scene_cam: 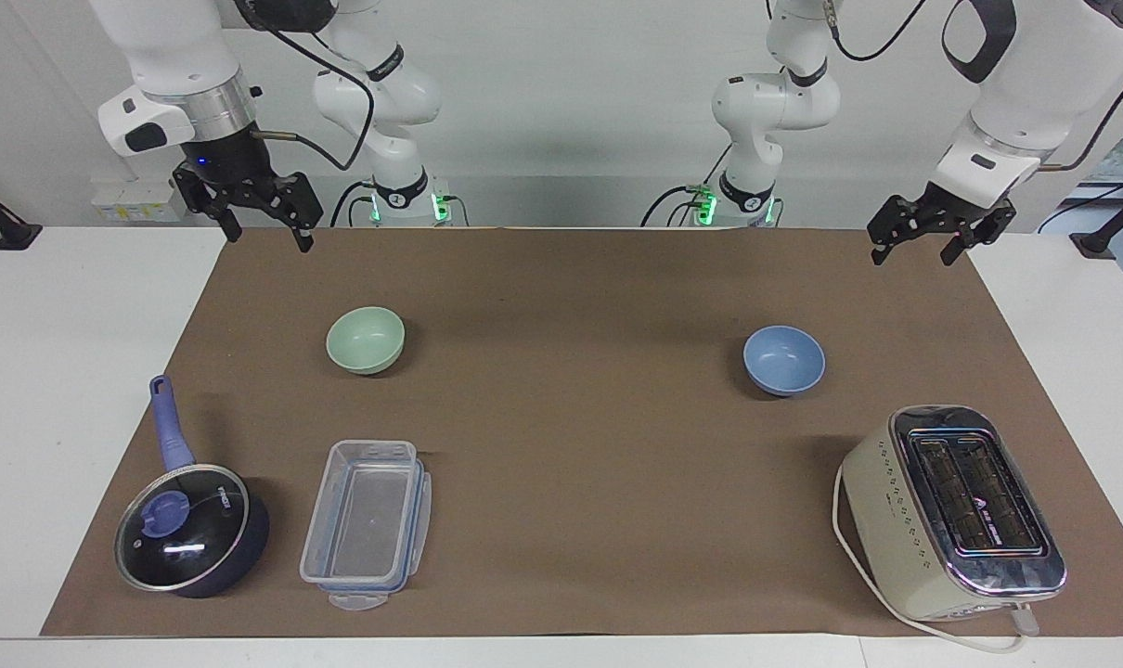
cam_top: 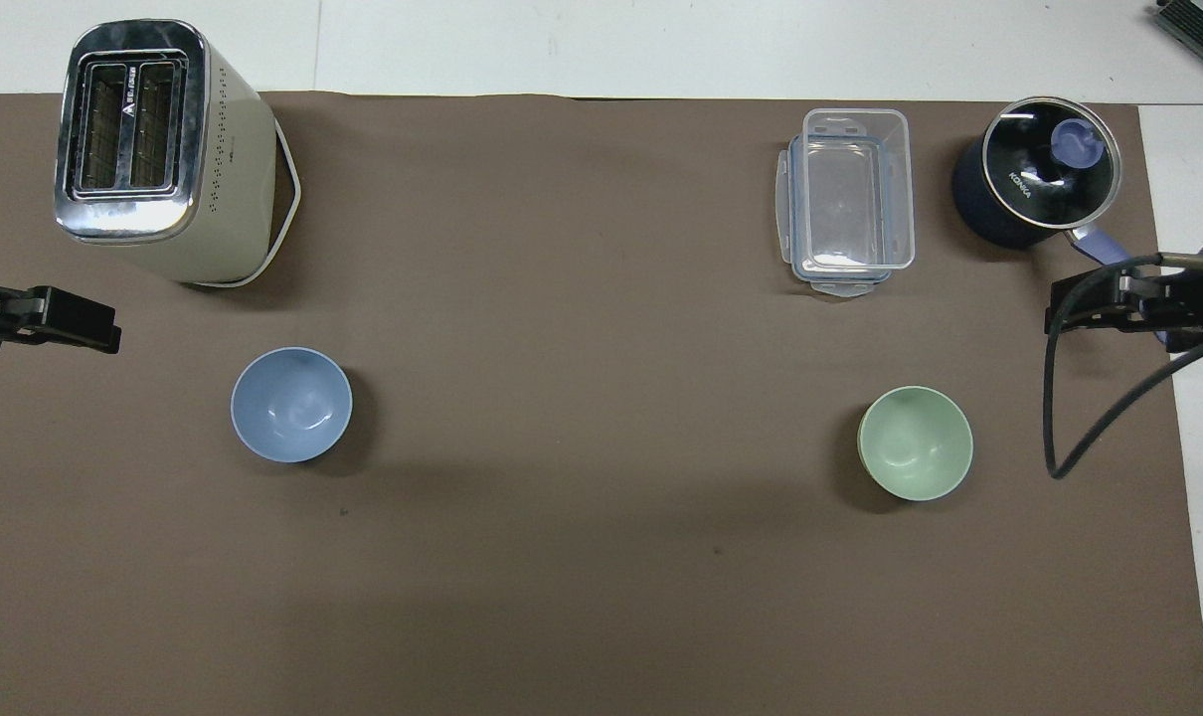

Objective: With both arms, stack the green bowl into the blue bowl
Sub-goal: 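Move the left gripper toward the rim of the blue bowl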

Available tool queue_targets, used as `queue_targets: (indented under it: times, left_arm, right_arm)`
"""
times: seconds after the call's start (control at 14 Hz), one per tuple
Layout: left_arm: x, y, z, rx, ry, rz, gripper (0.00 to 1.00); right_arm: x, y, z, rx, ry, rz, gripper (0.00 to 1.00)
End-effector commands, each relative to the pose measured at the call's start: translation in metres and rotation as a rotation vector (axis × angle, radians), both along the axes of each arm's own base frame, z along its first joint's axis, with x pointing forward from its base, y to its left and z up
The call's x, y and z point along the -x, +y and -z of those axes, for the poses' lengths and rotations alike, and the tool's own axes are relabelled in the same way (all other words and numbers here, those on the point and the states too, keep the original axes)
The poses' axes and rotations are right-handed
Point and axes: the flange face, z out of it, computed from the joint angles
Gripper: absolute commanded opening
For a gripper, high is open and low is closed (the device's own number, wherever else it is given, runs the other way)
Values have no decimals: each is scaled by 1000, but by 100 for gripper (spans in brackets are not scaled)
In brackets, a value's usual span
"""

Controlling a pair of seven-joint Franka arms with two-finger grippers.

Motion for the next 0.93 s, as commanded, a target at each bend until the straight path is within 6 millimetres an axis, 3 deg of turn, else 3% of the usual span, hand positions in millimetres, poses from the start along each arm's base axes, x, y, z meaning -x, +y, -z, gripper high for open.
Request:
queue_targets:
  times: [0.0,0.14,0.43,0.86]
  left_arm:
    - [7,-4,-2,10,11,-7,100]
    - [7,-1,-2,11,8,-6,100]
    - [11,-2,4,39,2,-10,100]
    - [25,-1,36,41,-17,-12,100]
  right_arm:
    - [12,2,-1,29,8,-3,100]
    - [13,20,-1,37,5,-35,100]
    - [13,17,-1,36,7,-29,100]
    - [11,4,0,15,8,-4,100]
